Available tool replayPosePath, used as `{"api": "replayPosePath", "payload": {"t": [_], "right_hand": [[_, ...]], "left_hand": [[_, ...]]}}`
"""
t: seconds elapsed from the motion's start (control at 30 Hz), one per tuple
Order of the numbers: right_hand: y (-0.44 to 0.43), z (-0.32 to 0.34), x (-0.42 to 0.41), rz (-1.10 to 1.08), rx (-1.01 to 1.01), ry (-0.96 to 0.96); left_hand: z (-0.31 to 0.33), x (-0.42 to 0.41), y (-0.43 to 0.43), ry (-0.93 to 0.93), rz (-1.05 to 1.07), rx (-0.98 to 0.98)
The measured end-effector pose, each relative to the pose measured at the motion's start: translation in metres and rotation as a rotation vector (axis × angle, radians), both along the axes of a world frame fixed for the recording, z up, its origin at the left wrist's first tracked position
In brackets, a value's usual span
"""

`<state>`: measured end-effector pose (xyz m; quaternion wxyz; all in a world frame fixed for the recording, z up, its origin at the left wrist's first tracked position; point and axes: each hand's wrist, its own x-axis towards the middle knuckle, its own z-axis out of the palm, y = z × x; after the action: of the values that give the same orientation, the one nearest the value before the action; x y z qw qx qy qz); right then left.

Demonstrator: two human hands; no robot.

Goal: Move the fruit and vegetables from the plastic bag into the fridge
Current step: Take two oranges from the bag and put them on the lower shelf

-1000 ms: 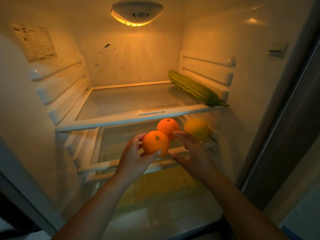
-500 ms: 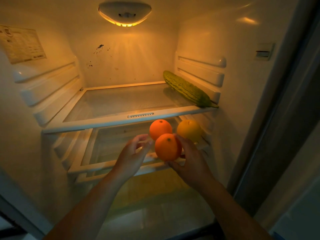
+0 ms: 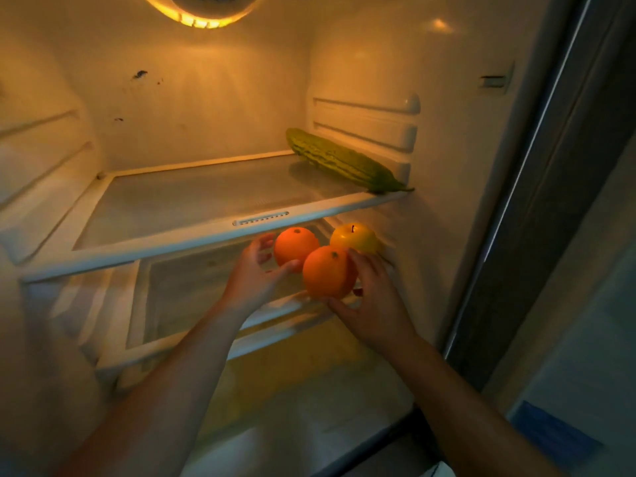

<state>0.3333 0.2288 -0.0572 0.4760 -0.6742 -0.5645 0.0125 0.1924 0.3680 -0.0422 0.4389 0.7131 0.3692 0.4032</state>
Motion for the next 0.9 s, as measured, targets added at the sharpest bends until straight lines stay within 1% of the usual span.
{"api": "replayPosePath", "payload": {"t": [0.13, 0.27, 0.37, 0.63, 0.73, 0.83, 0.9], "right_hand": [[-0.005, 0.005, -0.005, -0.040, 0.037, -0.034], [-0.005, 0.008, -0.007, -0.070, 0.027, -0.065], [-0.004, 0.009, -0.008, -0.090, 0.015, -0.036], [0.001, 0.011, -0.007, -0.102, -0.032, -0.039], [0.001, 0.012, -0.005, -0.099, -0.041, -0.044], [0.002, 0.012, -0.005, -0.100, -0.039, -0.031], [0.006, 0.011, -0.008, -0.101, -0.030, -0.028]], "left_hand": [[-0.003, 0.004, 0.003, -0.034, -0.052, -0.002], [-0.006, 0.004, 0.011, 0.015, -0.074, 0.052], [-0.007, 0.007, 0.016, 0.038, -0.091, 0.058], [0.004, 0.019, 0.027, 0.089, 0.026, 0.039], [0.005, 0.022, 0.033, 0.116, 0.020, 0.010], [0.004, 0.017, 0.033, 0.148, 0.015, 0.040], [0.002, 0.011, 0.033, 0.130, 0.005, 0.063]]}}
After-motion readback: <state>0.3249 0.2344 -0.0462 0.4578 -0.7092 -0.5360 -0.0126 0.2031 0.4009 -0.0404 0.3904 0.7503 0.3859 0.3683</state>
